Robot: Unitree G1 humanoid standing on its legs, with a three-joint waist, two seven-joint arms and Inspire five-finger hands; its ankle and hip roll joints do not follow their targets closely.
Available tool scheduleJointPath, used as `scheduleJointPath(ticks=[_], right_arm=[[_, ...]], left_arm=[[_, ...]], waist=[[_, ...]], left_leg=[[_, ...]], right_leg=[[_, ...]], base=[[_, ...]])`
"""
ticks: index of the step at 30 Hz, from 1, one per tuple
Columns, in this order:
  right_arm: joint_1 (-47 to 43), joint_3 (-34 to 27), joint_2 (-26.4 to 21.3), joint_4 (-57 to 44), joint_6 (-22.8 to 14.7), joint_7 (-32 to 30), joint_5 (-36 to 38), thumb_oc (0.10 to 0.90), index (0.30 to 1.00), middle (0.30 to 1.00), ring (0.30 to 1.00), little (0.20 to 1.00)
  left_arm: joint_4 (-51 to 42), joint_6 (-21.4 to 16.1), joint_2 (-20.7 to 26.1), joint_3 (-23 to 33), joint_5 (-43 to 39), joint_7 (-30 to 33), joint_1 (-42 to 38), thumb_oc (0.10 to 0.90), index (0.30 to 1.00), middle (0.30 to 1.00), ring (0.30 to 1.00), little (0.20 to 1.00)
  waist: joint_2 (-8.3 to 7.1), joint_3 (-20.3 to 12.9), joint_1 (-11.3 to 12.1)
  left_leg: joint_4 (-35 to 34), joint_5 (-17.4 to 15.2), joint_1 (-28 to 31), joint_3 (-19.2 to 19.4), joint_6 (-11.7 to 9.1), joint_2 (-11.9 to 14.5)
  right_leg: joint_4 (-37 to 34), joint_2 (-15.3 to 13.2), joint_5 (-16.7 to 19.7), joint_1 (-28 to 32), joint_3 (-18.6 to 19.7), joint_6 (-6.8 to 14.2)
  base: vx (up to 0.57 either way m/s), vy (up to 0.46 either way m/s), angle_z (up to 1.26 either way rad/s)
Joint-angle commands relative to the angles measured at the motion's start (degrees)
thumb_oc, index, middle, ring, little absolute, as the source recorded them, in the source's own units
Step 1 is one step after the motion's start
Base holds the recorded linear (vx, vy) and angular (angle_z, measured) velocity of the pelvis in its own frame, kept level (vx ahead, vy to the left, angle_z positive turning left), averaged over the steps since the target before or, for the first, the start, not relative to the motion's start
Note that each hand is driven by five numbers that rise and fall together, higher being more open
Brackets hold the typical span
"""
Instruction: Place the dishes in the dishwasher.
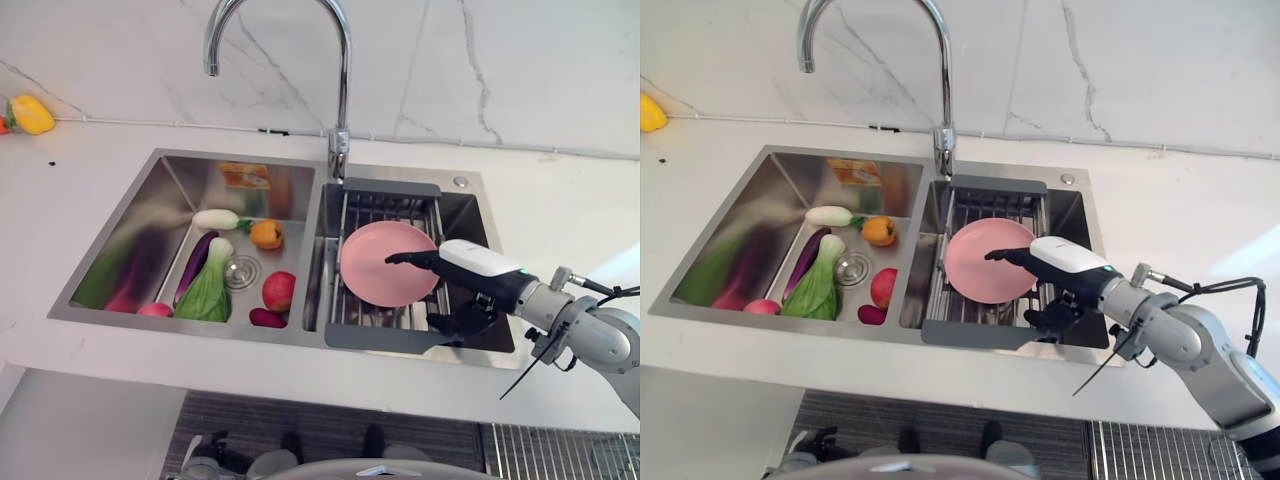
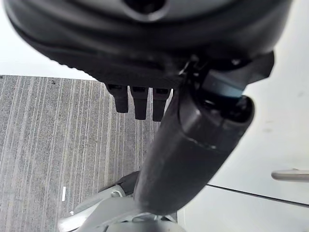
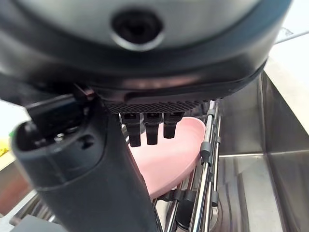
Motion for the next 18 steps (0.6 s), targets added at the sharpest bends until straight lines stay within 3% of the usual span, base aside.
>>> scheduleJointPath(ticks=[1, 9, 18], right_arm=[[-3.31, -0.25, -3.92, -3.36, -3.24, -1.65, -0.48, 0.8, 0.9, 0.9, 0.9, 0.9], [-7.68, 3.57, -1.22, -1.19, -2.9, -3.49, -5.84, 0.8, 0.9, 0.9, 0.9, 0.9], [-8.71, 1.41, 5.14, -1.09, -3.56, -12.57, -17.48, 0.8, 0.9, 0.9, 0.9, 0.9]], left_arm=[[3.85, -0.97, 0.66, -2.68, 1.64, 0.1, -2.13, 0.8, 0.9, 0.9, 0.9, 0.9], [3.59, -0.93, 0.38, -2.94, 1.34, 0.48, -2.07, 0.8, 0.9, 0.9, 0.9, 0.9], [3.87, -0.66, 0.01, -3.02, 2.06, 2.29, -1.77, 0.8, 0.9, 0.9, 0.9, 0.9]], waist=[[-0.66, -2.47, 0.89], [-0.5, -1.81, 1.67], [0.3, -1.44, 1.78]], left_leg=[[-1.88, 1.68, -1.12, -2.9, -7.44, 9.23], [-1.88, 1.74, -1.35, -2.73, -7.46, 9.31], [-1.88, 1.5, -1.26, -3.01, -7.16, 9.03]], right_leg=[[0.88, -10.82, -3.66, 2.05, -3.14, 8.78], [0.88, -10.98, -3.62, 1.98, -3.66, 8.92], [0.88, -11.11, -3.83, 2.36, -3.86, 8.98]], base=[[0.0, 0.0, 0.0], [0.0, 0.0, 0.0], [0.0, 0.0, 0.0]])
